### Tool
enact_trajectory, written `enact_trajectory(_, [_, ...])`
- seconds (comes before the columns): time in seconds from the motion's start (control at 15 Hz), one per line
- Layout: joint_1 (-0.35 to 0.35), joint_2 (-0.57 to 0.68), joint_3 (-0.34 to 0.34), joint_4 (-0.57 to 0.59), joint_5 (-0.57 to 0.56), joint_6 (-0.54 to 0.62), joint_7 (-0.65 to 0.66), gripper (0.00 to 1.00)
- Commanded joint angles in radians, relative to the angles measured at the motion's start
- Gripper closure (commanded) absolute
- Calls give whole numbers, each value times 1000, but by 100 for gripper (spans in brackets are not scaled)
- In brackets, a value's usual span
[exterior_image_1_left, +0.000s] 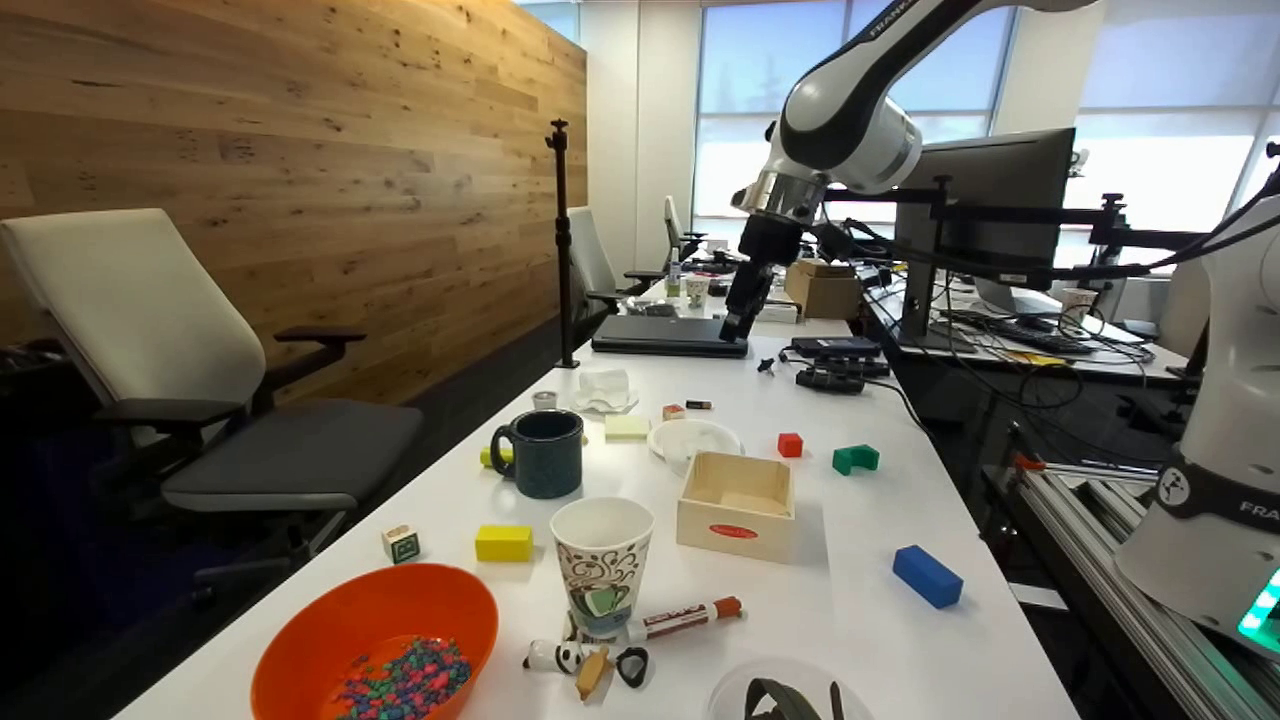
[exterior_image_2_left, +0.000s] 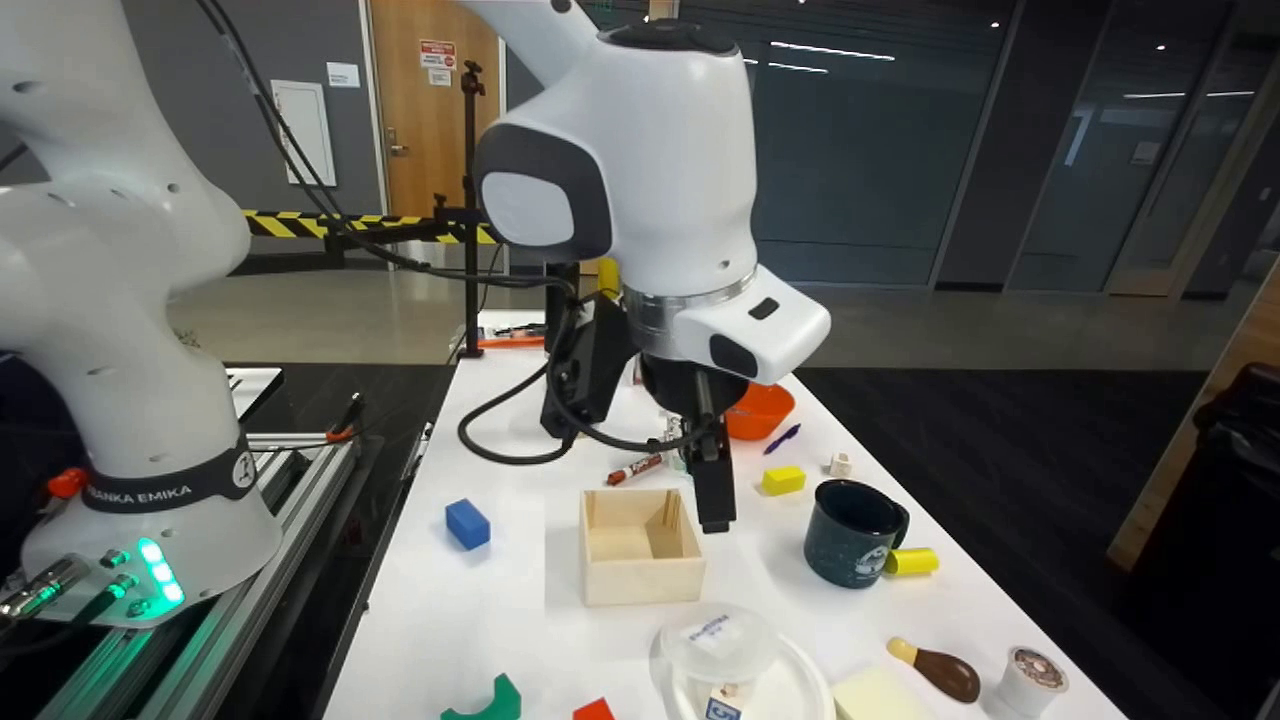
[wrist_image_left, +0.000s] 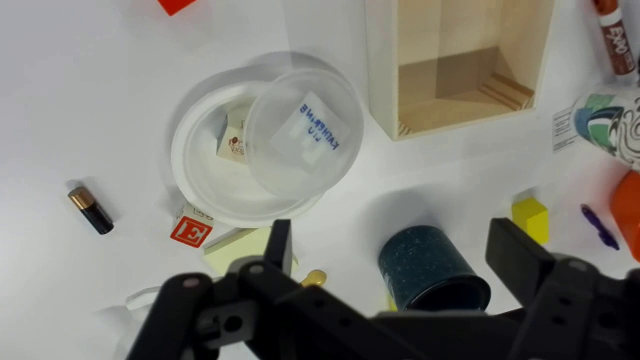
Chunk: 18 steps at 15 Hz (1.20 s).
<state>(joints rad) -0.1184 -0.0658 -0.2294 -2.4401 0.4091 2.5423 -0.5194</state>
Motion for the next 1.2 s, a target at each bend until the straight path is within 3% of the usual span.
enact_trajectory(0.0, [-14, 5, -20, 5, 71, -77, -190, 0])
enact_trajectory(0.13, [-23, 27, -27, 13, 78, -103, -218, 0])
enact_trajectory(0.53, [-56, 100, -12, 31, 46, -152, -138, 0])
enact_trajectory(1.13, [-100, 232, 28, 167, 88, -374, -112, 0])
